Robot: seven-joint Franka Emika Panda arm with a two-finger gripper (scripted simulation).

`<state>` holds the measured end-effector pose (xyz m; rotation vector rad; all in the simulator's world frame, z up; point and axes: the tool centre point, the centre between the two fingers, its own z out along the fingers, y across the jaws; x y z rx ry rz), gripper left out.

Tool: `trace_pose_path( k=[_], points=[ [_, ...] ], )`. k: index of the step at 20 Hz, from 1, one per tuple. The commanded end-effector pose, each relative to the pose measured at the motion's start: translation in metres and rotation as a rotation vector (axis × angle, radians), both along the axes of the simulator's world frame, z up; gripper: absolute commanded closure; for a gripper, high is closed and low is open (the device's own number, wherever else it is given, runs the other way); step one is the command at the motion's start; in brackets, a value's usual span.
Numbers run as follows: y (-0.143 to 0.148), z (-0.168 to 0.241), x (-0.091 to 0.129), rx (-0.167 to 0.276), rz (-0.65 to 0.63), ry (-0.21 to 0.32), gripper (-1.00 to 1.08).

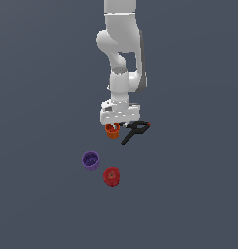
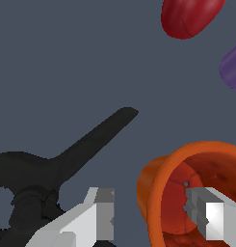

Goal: Pick up a designated object from a clutter of objects.

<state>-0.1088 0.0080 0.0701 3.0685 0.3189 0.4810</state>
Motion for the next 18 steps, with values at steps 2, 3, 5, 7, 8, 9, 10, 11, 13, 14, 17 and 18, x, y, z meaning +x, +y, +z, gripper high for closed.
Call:
trace_pose_path(
  k=[2, 3, 5, 7, 8, 9, 10, 11, 13, 14, 17, 18],
  points=[
    [0.0001, -0.0015, 0.0008, 0.000, 0.000, -0.001, 1.08],
    [0.0001, -0.0015, 0.0008, 0.000, 0.000, -0.001, 1.08],
    [0.0001, -0.0015, 0.0008, 0.000, 0.000, -0.001, 1.08],
    [0.0001, -0.0015, 0.0008, 0.000, 0.000, -0.001, 1.08],
    [0.0001, -0.0015, 0.0008, 0.000, 0.000, -0.001, 1.08],
    [0.0001, -0.0015, 0.0008, 0.000, 0.000, -0.001, 1.08],
    [0.0001, -0.0015, 0.0008, 0.000, 0.000, -0.001, 1.08],
    [0.0001, -0.0015, 0.0008, 0.000, 0.000, -0.001, 1.08],
    [0.0001, -0.0010, 0.0010, 0.001, 0.000, -0.001, 1.08],
    [-0.0001, -0.0005, 0.0013, 0.001, 0.000, -0.001, 1.08],
    [-0.0017, 0.0029, 0.0033, 0.001, 0.000, -0.001, 1.08],
    [-0.0025, 0.0048, 0.0044, 0.000, 0.000, -0.001, 1.08]
  ],
)
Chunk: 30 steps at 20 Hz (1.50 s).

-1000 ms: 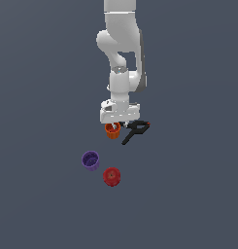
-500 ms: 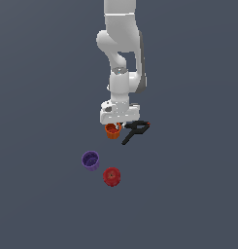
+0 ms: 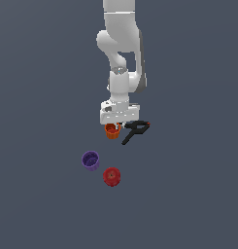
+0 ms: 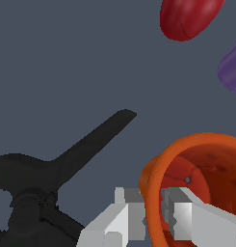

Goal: Pick up a designated object from a clutter of objects.

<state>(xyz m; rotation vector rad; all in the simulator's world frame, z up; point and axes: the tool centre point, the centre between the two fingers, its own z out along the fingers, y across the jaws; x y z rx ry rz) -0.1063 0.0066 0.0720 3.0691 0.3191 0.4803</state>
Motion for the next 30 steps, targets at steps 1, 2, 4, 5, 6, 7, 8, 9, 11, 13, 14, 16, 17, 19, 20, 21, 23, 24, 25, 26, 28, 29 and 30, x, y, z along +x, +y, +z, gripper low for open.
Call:
trace_pose_path(
  k=[1, 2, 4, 5, 6, 7, 8, 9, 11, 13, 14, 16, 17, 19, 20, 21, 23, 24, 25, 26, 28, 29, 30],
  points=[
    [-0.002, 0.005, 0.003, -0.001, 0.000, -0.002, 1.08],
    [-0.003, 0.007, 0.005, -0.001, 0.000, -0.002, 1.08],
    [-0.006, 0.013, 0.008, -0.001, 0.000, -0.002, 1.08],
    [-0.007, 0.017, 0.010, -0.002, 0.000, -0.002, 1.08],
    [-0.009, 0.020, 0.012, -0.002, 0.000, -0.002, 1.08],
    [-0.011, 0.024, 0.015, -0.003, 0.000, -0.002, 1.08],
    [-0.013, 0.029, 0.017, -0.003, 0.000, -0.002, 1.08],
    [-0.014, 0.033, 0.020, -0.004, 0.000, -0.002, 1.08],
    [-0.018, 0.040, 0.024, -0.005, 0.000, -0.002, 1.08],
    [-0.021, 0.047, 0.029, -0.005, 0.000, -0.002, 1.08],
    [-0.022, 0.050, 0.031, -0.005, 0.000, -0.002, 1.08],
    [-0.025, 0.057, 0.035, -0.005, 0.000, -0.002, 1.08],
    [-0.026, 0.060, 0.037, -0.005, 0.001, -0.002, 1.08],
    [-0.030, 0.068, 0.042, -0.004, 0.001, -0.002, 1.08],
    [-0.031, 0.073, 0.044, -0.004, 0.001, -0.002, 1.08],
    [-0.033, 0.077, 0.047, -0.004, 0.001, -0.002, 1.08],
    [-0.037, 0.087, 0.053, -0.002, 0.002, -0.002, 1.08],
    [-0.039, 0.093, 0.056, -0.002, 0.002, -0.002, 1.08],
    [-0.041, 0.098, 0.060, -0.002, 0.002, -0.002, 1.08],
    [-0.044, 0.105, 0.064, -0.001, 0.003, -0.002, 1.08],
    [-0.050, 0.118, 0.072, -0.001, 0.003, -0.002, 1.08],
    [-0.053, 0.125, 0.076, -0.001, 0.003, -0.002, 1.08],
    [-0.056, 0.133, 0.081, -0.001, 0.003, -0.002, 1.08]
  ],
)
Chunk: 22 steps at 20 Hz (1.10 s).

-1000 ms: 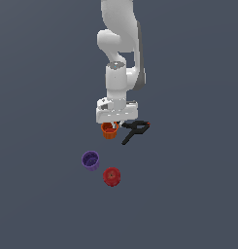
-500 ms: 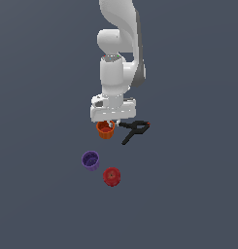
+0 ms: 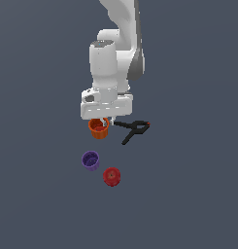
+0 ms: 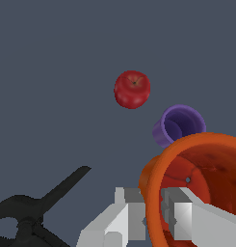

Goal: Pick up a designated object from a clutter of objects.

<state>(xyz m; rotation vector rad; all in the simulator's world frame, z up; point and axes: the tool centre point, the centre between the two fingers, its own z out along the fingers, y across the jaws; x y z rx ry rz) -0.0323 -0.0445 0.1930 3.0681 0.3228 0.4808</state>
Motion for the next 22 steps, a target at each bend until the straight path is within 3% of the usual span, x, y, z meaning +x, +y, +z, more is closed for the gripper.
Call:
trace_pose_path(
  k=[1, 22],
  points=[
    [-0.008, 0.020, 0.012, 0.000, 0.000, -0.002, 1.08],
    [-0.072, 0.168, 0.108, -0.001, -0.002, -0.001, 1.08]
  ],
)
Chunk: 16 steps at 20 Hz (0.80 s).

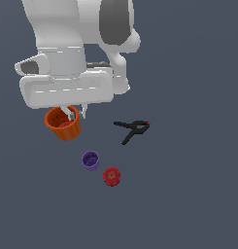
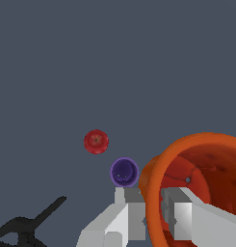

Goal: Pick up a designated object from a clutter of objects.

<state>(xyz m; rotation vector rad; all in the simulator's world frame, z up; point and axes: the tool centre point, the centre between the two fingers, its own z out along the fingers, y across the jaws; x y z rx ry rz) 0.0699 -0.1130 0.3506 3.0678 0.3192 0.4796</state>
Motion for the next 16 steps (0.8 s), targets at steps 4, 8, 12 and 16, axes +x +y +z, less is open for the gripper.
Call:
trace_pose_path(
  k=[4, 8, 12, 16],
  points=[
    [-0.013, 0.030, 0.021, 0.000, 0.000, -0.001, 1.08],
    [-0.019, 0.045, 0.031, 0.000, -0.001, -0.001, 1.08],
    [-0.024, 0.055, 0.039, 0.000, -0.001, -0.001, 1.08],
    [-0.026, 0.061, 0.044, 0.001, 0.000, -0.001, 1.08]
  ],
)
